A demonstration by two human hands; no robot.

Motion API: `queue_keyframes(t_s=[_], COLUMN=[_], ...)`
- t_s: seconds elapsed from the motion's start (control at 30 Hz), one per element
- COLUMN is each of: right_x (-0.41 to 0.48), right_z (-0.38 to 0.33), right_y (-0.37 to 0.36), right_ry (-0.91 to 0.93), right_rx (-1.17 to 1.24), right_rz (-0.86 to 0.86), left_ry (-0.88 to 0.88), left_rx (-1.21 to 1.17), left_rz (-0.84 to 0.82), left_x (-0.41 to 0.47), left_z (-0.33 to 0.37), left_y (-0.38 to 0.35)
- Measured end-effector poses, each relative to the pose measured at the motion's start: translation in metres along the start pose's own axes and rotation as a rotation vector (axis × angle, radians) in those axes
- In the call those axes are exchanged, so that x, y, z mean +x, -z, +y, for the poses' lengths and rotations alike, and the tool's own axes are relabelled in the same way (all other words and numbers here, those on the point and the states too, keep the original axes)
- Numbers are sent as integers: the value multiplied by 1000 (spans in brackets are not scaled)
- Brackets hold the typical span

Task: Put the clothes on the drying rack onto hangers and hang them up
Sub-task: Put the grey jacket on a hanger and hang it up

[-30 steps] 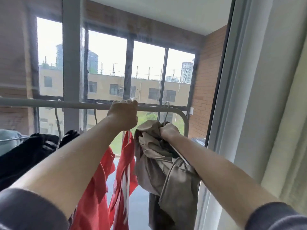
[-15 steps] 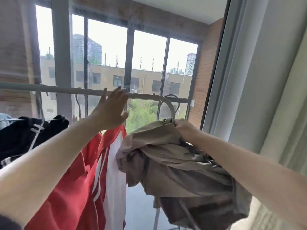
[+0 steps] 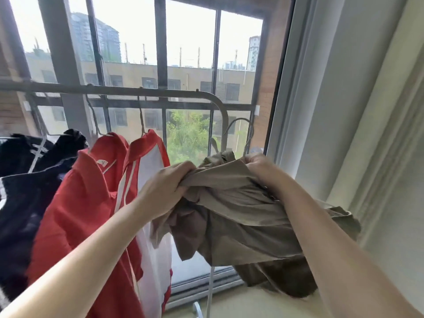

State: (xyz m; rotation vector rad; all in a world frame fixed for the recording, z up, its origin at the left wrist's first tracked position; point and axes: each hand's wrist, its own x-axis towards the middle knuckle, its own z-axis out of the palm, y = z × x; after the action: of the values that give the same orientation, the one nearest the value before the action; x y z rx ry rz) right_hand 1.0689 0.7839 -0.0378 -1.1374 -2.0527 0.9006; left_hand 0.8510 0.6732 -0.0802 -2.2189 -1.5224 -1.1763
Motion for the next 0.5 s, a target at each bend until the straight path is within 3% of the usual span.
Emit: queue_keyframes(t_s=[0.07,0.23,0.37,0.5], right_x=[-8,-18,-25,-27], right_z=[1,-8,-20,-28], right_y=[-7,-16,-24,-31], right_ry=[-21,-52,-15,7], right_rx=[11,-63,-66,-74], right_rz=[25,126,163,172], left_ry=[-23,115,78,94], left_rx=[38,114,217,130], left_rz=[-68,-412,-466,-594], left_x=[-18,-60,-72,-80], left_z=[-1,-11,-16,-23], left_y=[9,18,14,15])
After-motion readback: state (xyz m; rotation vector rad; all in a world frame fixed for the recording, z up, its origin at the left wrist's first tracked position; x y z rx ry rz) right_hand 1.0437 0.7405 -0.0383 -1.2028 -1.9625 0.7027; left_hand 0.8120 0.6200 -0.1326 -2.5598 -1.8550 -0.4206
